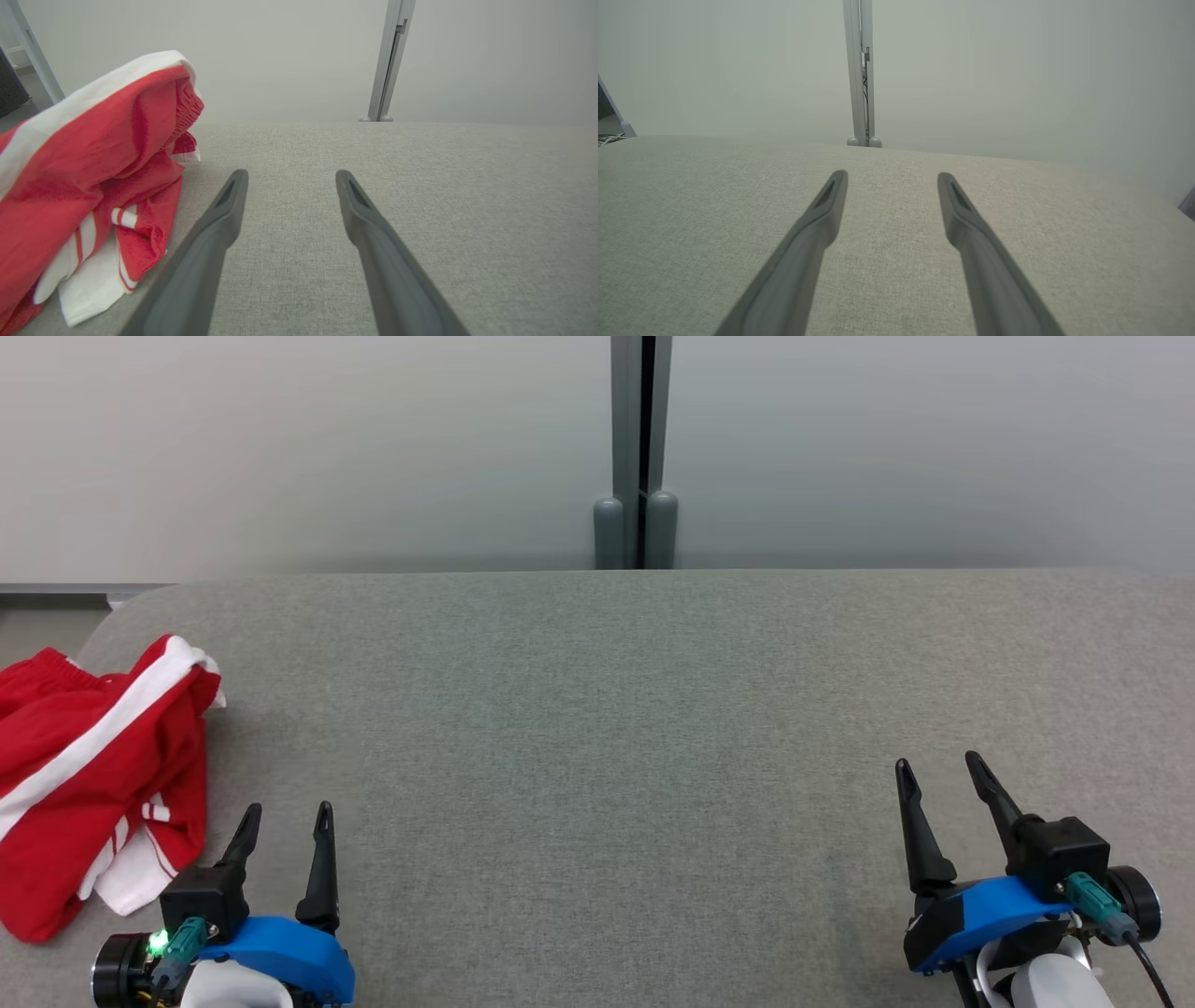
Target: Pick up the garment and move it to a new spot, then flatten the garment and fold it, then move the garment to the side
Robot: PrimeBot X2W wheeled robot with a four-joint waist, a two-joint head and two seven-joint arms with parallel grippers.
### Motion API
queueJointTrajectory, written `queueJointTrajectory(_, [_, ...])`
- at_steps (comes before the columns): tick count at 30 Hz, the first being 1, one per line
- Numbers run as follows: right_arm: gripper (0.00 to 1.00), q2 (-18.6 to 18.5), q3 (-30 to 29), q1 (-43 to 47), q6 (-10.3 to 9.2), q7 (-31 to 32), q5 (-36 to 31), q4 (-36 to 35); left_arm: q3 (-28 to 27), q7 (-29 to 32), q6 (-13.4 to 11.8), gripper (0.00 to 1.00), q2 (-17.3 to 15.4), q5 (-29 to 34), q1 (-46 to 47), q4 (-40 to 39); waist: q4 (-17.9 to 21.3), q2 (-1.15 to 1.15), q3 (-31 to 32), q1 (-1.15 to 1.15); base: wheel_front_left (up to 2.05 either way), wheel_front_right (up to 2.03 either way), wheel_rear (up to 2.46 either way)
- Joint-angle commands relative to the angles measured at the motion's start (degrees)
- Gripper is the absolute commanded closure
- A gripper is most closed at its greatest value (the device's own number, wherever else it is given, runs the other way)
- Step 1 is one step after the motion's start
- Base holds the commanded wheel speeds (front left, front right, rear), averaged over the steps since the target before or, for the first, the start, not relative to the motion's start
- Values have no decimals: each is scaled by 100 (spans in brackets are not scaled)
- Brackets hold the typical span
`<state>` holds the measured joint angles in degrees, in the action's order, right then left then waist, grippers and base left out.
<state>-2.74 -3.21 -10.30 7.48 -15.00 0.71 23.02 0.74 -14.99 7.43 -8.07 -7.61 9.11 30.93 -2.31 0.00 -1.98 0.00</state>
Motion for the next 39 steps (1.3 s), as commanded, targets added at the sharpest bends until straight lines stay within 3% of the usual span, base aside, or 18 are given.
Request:
queueJointTrajectory(1, [0,-28,22,-52,2,-27,-3,30,-29,-29,10,0,-18,-32,74,22,-116,0,-36,0,0,0,0])
queueJointTrajectory(23, [0,-27,271,-192,2,-26,98,299,-372,-29,10,0,-75,-31,90,235,-2123,0,-65,0,0,0,0])
queueJointTrajectory(33, [0,-29,343,-235,2,-26,134,377,-513,-29,10,0,-20,9,78,272,-2668,0,-109,0,0,0,0])
queueJointTrajectory(39, [0,-29,405,-299,2,-26,119,415,-586,-29,10,0,-10,-26,90,245,-2785,0,-187,0,0,0,0])
